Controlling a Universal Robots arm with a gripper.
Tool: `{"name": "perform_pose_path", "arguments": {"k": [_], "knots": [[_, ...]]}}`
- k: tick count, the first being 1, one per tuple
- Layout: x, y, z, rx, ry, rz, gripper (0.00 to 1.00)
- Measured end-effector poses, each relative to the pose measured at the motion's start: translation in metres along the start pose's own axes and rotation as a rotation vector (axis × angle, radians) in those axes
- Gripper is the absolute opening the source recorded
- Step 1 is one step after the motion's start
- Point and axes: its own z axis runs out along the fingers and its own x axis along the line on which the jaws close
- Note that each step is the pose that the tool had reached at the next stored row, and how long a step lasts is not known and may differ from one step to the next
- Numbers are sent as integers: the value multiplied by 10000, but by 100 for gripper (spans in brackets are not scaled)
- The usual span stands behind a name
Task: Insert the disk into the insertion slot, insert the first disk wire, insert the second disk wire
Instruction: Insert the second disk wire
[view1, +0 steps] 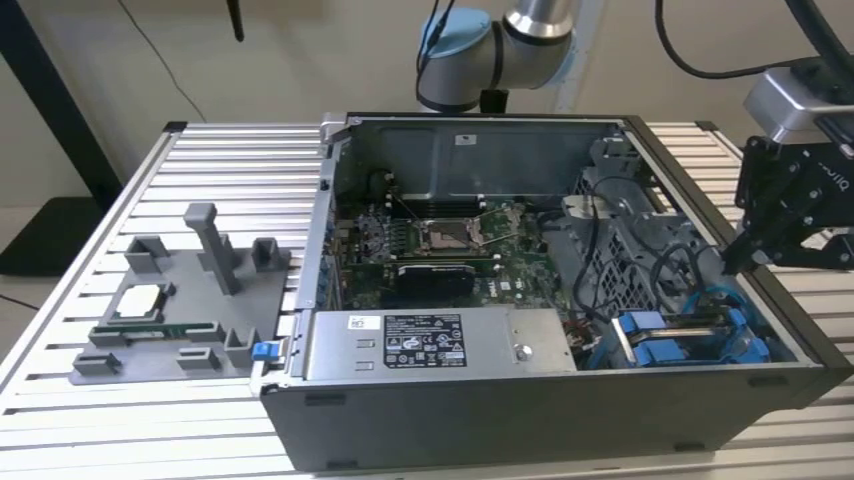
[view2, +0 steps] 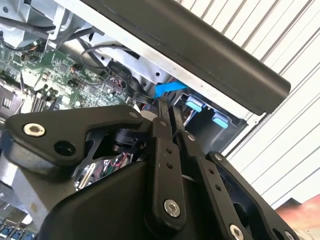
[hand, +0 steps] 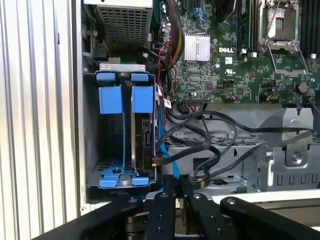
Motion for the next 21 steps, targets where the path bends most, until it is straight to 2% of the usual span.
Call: {"name": "perform_pose_path", "arguments": {"k": [7,16,18,21], "knots": [[-5,144,-60,0,0,1,0],[8,464,-61,17,-1,-1,0],[22,507,-57,101,-5,-13,0],[65,558,-40,290,-18,-39,0]]}}
